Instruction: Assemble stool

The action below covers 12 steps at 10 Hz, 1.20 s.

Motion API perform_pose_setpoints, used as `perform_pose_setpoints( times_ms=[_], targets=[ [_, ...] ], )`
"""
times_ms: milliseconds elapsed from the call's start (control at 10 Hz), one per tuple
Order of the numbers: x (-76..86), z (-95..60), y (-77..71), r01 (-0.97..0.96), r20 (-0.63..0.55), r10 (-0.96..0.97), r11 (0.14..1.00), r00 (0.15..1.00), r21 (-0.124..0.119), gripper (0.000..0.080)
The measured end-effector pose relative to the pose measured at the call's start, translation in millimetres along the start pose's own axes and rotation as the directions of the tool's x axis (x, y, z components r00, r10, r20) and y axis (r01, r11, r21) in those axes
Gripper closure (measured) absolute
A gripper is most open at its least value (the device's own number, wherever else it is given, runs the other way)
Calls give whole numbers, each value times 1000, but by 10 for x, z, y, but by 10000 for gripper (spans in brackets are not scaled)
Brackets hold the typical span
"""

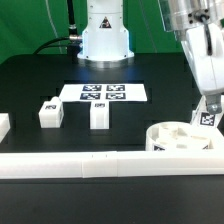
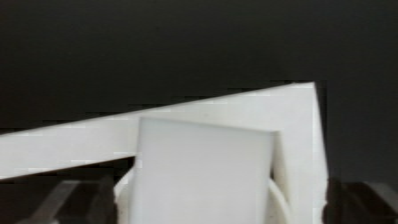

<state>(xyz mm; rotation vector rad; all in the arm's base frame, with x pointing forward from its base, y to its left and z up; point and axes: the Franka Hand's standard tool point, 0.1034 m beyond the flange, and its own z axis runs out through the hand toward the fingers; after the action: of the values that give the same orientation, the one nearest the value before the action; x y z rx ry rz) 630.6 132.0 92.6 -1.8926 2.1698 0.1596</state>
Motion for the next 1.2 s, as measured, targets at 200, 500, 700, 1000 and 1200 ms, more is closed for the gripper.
perform_pose_setpoints(
  times_ms=[200,500,700,1000,1200],
  targets=[
    [-82,-102,2,139,7,-139,990,990,9,157],
    [-69,-80,8,372,2,-372,928,928,8,150],
    [-86,-63,37,587,-15,-587,810,810,-16,150],
    [-132,-64,43,819,-35,-821,571,570,-60,150],
    [-120,-64,36,887,-31,-890,457,456,-62,150]
  ],
)
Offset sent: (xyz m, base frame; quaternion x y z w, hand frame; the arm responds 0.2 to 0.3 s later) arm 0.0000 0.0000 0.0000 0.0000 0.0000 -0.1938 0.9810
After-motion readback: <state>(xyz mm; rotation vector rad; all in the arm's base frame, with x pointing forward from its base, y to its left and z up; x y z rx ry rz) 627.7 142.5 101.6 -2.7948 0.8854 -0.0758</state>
